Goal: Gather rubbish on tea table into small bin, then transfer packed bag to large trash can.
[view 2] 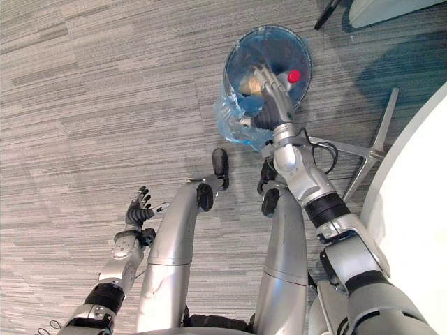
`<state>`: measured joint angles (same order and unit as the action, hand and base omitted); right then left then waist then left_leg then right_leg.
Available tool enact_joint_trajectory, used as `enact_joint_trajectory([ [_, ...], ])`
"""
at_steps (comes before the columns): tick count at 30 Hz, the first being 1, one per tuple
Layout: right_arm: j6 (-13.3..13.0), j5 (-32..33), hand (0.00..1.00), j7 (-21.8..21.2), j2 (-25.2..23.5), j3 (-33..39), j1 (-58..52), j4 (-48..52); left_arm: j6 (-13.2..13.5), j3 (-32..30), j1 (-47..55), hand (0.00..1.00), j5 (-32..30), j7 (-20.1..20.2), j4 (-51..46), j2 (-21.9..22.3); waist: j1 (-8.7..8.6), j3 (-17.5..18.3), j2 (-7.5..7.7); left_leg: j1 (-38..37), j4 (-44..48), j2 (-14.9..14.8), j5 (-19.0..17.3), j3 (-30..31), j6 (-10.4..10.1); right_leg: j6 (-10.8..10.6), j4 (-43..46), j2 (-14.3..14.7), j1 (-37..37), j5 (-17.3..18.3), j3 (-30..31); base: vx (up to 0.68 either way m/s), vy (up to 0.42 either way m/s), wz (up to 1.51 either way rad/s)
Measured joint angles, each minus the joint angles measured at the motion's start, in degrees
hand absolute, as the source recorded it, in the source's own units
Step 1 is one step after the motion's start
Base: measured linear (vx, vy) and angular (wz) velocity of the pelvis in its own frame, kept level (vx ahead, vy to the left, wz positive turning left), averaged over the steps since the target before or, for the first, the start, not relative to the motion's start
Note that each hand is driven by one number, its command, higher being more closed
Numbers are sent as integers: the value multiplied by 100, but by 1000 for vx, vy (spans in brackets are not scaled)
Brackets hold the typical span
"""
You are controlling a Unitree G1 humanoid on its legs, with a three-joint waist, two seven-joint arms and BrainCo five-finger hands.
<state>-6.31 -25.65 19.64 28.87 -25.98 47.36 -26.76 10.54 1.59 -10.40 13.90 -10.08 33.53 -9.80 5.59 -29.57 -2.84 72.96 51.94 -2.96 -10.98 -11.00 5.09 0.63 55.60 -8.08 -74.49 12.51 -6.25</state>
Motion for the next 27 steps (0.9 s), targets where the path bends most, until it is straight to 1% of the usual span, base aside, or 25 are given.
enact_joint_trajectory([
  [4,25,-272,0,-106,38,-229,122,-578,8,3,0,0,-1,1,-82,-5,11,0,0,166,-1,18,1,1,1,-15,-1,-17,-156,-10,1,-38,24,3],
  [5,46,-432,0,-128,55,-341,149,-806,10,12,0,0,0,2,-119,-6,16,0,0,239,-1,40,3,2,1,-16,20,-40,-232,-11,1,-31,24,8],
  [9,65,-577,0,-205,80,-447,170,-1081,23,49,0,0,4,2,-177,-5,13,0,0,304,-1,97,5,9,1,-16,83,-103,-311,-1,2,-32,25,9],
  [11,75,-652,0,-209,83,-456,177,-1154,87,55,-9,0,6,2,-176,-3,14,0,0,323,0,99,4,18,0,-18,76,-103,-324,1,-1,-33,23,2],
  [13,120,-706,0,-257,77,-644,252,-1288,83,35,-256,0,8,6,84,9,6,0,0,345,-2,99,4,20,0,-18,75,-102,-344,1,-2,-54,29,0],
  [14,180,-853,0,-266,3,-811,296,-1299,89,-4,-477,0,6,0,382,17,-15,0,0,380,-1,101,6,39,-3,-19,73,-100,-368,1,-16,-63,31,1],
  [16,192,-950,0,-268,-89,-832,323,-1322,89,-9,-646,0,13,0,575,14,-44,0,0,416,-1,99,10,53,-8,-18,66,-93,-397,0,-28,-49,25,1],
  [18,251,-1047,0,-218,-310,-822,366,-1529,91,-80,-712,0,23,-2,692,27,-81,0,0,433,0,99,15,80,-13,-13,67,-89,-403,-2,-51,-40,23,3],
  [19,270,-1052,100,-211,-366,-821,393,-1553,92,-122,-712,0,23,-2,703,52,-88,0,0,433,2,98,16,84,-12,-7,73,-87,-403,-4,-54,-36,22,2],
  [22,311,-1096,100,-198,-508,-794,505,-1790,90,-130,-755,0,29,-6,816,75,-133,0,0,433,7,97,31,99,8,14,86,-81,-403,0,-60,-30,17,1],
  [25,330,-1097,100,-183,-604,-620,554,-1969,85,-143,-925,0,113,-17,984,122,-132,0,0,436,19,97,20,116,-23,15,106,-78,-403,21,-71,-49,24,2],
  [27,396,-1091,100,-186,-607,-557,552,-1978,84,-207,-986,0,132,-28,995,139,-132,0,0,436,22,96,22,121,-27,17,114,-74,-405,23,-73,-58,26,1],
])
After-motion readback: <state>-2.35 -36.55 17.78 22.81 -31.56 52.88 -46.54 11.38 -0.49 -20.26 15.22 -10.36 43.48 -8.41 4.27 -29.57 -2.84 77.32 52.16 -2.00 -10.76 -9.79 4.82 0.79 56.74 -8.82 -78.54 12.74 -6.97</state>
